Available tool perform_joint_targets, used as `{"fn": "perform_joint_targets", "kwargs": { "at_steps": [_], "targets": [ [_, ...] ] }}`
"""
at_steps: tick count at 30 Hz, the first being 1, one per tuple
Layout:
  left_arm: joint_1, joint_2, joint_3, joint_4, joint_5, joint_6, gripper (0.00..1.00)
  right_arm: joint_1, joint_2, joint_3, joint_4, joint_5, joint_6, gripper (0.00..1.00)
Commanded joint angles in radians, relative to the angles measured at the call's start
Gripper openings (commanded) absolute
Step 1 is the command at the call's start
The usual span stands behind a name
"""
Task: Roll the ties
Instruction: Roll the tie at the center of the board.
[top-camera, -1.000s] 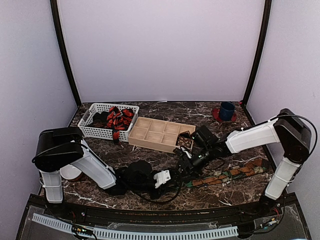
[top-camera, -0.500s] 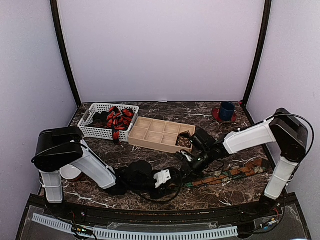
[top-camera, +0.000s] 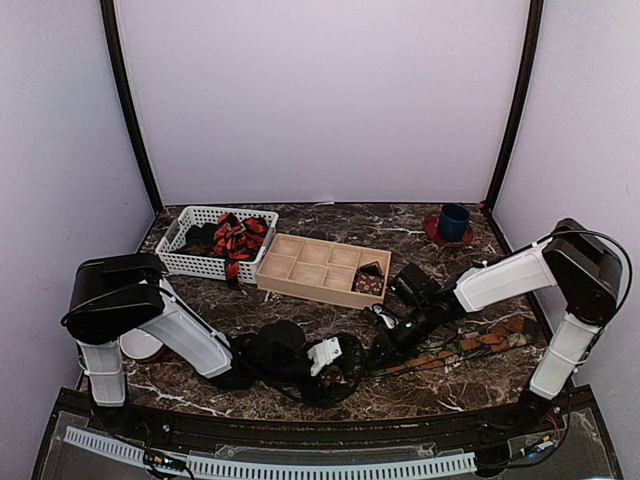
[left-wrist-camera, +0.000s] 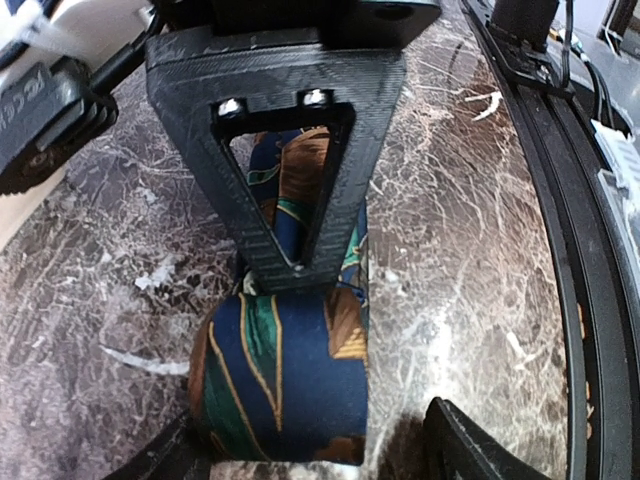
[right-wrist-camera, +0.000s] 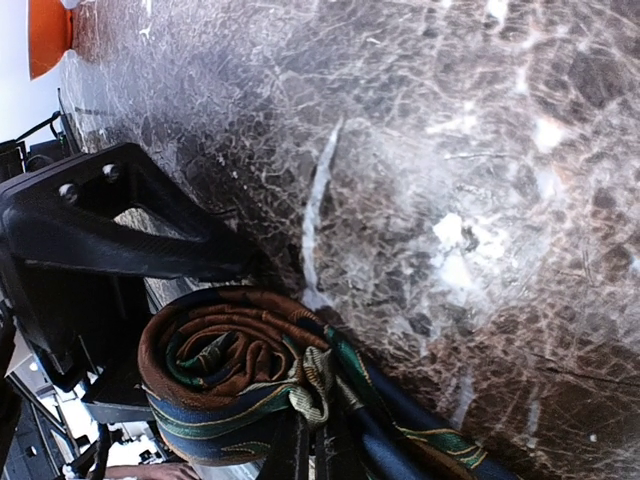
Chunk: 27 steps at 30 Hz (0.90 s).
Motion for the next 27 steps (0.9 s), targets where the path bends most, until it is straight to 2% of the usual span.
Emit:
{"fn": "perform_joint_targets", "kwargs": {
  "at_steps": [1,8,10,12,14,21,23,27],
  "targets": [
    [-0.005,0.049,0.03,0.06,0.012,-0.076,0.75,-0.017,0.025,-0.053,-0.078,0.136,-0.03,0.0],
    [-0.005,0.112,0.06,0.141,0.024,-0.088,0.71,-0.02,0.031,-0.08,-0.055,0.14,-0.038,0.0],
    [-0.005,0.128,0.071,0.153,0.036,-0.082,0.65,-0.018,0.038,-0.075,-0.035,0.129,-0.03,0.0],
    [-0.004,0.134,0.083,0.148,0.031,-0.066,0.51,-0.009,0.058,-0.041,-0.024,0.115,-0.03,0.0],
    [-0.005,0.123,0.078,0.134,0.022,-0.044,0.42,0.004,0.085,0.002,-0.021,0.111,-0.035,0.0],
    [-0.005,0.032,-0.029,0.005,-0.105,0.029,0.31,0.032,0.175,0.147,-0.024,0.07,-0.067,0.0],
    [-0.005,-0.001,-0.071,-0.038,-0.127,0.06,0.29,0.03,0.162,0.171,-0.057,0.07,-0.083,0.04],
    [-0.005,-0.045,-0.114,-0.121,-0.131,0.105,0.28,0.004,0.063,0.147,-0.072,0.024,-0.068,0.22]
  ]
}}
